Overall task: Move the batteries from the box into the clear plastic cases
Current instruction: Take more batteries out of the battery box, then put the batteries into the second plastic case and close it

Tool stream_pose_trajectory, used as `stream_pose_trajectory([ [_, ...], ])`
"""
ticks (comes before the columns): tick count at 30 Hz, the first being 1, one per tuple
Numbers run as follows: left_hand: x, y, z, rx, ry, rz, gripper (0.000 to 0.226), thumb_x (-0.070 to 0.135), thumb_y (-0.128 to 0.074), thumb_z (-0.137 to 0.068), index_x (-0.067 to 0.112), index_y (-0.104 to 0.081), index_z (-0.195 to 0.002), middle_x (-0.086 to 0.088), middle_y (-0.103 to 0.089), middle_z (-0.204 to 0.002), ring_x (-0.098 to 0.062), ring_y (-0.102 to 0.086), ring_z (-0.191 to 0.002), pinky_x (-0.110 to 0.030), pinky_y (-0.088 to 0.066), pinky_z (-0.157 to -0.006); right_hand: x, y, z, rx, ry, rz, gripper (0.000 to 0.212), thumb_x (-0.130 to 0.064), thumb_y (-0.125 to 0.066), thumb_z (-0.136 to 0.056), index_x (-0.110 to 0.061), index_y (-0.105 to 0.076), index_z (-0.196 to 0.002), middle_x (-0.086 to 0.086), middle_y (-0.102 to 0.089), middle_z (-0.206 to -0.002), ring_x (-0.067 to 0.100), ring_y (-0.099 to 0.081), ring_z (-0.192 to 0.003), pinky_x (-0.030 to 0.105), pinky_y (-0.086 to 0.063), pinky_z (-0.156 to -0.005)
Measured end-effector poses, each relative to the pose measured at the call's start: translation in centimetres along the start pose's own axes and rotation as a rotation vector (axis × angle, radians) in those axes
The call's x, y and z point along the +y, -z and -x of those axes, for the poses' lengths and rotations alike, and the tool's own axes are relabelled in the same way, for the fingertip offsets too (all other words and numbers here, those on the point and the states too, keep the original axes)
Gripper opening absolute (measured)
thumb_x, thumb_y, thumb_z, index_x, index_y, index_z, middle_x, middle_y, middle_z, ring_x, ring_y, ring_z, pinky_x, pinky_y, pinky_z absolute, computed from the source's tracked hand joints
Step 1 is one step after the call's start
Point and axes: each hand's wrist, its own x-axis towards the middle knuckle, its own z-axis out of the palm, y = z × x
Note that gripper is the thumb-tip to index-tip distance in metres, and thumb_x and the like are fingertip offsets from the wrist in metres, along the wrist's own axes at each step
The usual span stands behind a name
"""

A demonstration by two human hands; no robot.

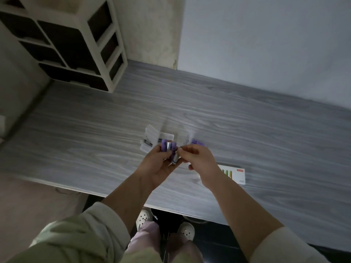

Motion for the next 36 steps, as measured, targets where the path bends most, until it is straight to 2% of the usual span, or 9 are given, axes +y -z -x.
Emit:
stream_pose_trajectory([
  [3,1.6,1.0,0.1,0.044,-0.041,-0.013,0.027,-0.008,-0.037,-0.097,0.006,-0.059,-0.102,-0.014,-0.065,-0.099,-0.027,-0.063,-0.091,-0.041,-0.054,-0.074,-0.9,-1.6,-0.3,-0.028,-0.012,-0.011,0.017,-0.024,-0.069,-0.085,-0.012,-0.069,-0.096,0.0,-0.07,-0.087,0.011,-0.062,-0.08,0.025,-0.045,-0.063],
  [7,3.0,2.6,-0.2,0.104,-0.082,-0.025,0.027,-0.009,-0.037,-0.097,0.006,-0.057,-0.106,-0.011,-0.063,-0.094,-0.019,-0.063,-0.077,-0.036,-0.06,-0.066,-2.3,-3.2,-1.7,-0.065,-0.031,-0.165,0.015,-0.014,-0.06,-0.091,-0.004,-0.063,-0.103,0.015,-0.071,-0.098,0.022,-0.07,-0.087,0.028,-0.054,-0.068],
  [12,4.9,3.9,-0.5,0.133,-0.182,-0.078,0.023,-0.005,-0.041,-0.098,-0.001,-0.054,-0.116,-0.011,-0.062,-0.092,-0.021,-0.06,-0.08,-0.029,-0.061,-0.068,-4.7,-4.3,-5.3,0.028,0.009,-0.215,0.017,-0.004,-0.051,-0.095,0.001,-0.056,-0.111,0.016,-0.062,-0.086,0.029,-0.065,-0.082,0.034,-0.06,-0.067],
  [15,6.7,4.5,-0.7,0.164,-0.256,-0.097,0.023,-0.001,-0.043,-0.098,-0.001,-0.054,-0.118,-0.011,-0.064,-0.094,-0.022,-0.066,-0.081,-0.027,-0.06,-0.069,-5.4,-5.0,-7.8,0.066,0.088,0.005,0.02,0.004,-0.056,-0.088,-0.005,-0.059,-0.106,0.015,-0.06,-0.093,0.027,-0.061,-0.082,0.035,-0.058,-0.074],
  [18,8.4,5.0,-1.2,0.216,-0.317,-0.093,0.019,0.0,-0.044,-0.098,0.003,-0.056,-0.113,-0.009,-0.067,-0.096,-0.02,-0.068,-0.083,-0.025,-0.059,-0.064,-5.3,-5.4,-9.8,0.122,0.307,0.552,0.023,-0.003,-0.062,-0.084,-0.01,-0.062,-0.106,0.006,-0.063,-0.093,0.02,-0.059,-0.082,0.012,-0.046,-0.07],
  [20,9.3,5.5,-1.7,0.245,-0.316,-0.095,0.02,0.001,-0.044,-0.098,0.004,-0.056,-0.114,-0.007,-0.067,-0.094,-0.018,-0.068,-0.082,-0.023,-0.058,-0.061,-5.1,-5.9,-10.9,0.097,0.429,0.878,0.017,-0.005,-0.06,-0.085,-0.012,-0.064,-0.101,0.005,-0.066,-0.092,0.021,-0.061,-0.084,0.019,-0.047,-0.072],
  [23,9.9,6.3,-2.5,0.277,-0.282,-0.119,0.021,0.002,-0.045,-0.098,0.006,-0.057,-0.115,-0.004,-0.068,-0.093,-0.016,-0.065,-0.08,-0.024,-0.055,-0.063,-4.6,-6.7,-12.0,0.045,0.396,1.176,0.015,-0.005,-0.053,-0.088,-0.014,-0.061,-0.096,0.007,-0.066,-0.094,0.025,-0.061,-0.084,0.033,-0.048,-0.07],
  [31,9.9,7.9,-3.5,0.261,-0.211,-0.095,0.016,0.0,-0.047,-0.097,0.005,-0.062,-0.096,-0.009,-0.064,-0.088,-0.017,-0.065,-0.079,-0.025,-0.059,-0.074,-4.0,-7.8,-12.9,0.05,0.243,1.399,0.026,0.003,-0.053,-0.084,-0.012,-0.059,-0.105,0.007,-0.061,-0.097,0.026,-0.061,-0.09,0.034,-0.047,-0.071],
  [36,9.6,8.3,-3.9,0.267,-0.199,-0.085,0.016,-0.001,-0.046,-0.097,-0.002,-0.058,-0.107,-0.009,-0.061,-0.083,-0.017,-0.065,-0.077,-0.024,-0.059,-0.07,-3.9,-7.8,-13.0,0.048,0.247,1.384,0.024,0.003,-0.052,-0.084,-0.011,-0.057,-0.102,0.003,-0.05,-0.086,0.022,-0.051,-0.078,0.032,-0.041,-0.067],
])
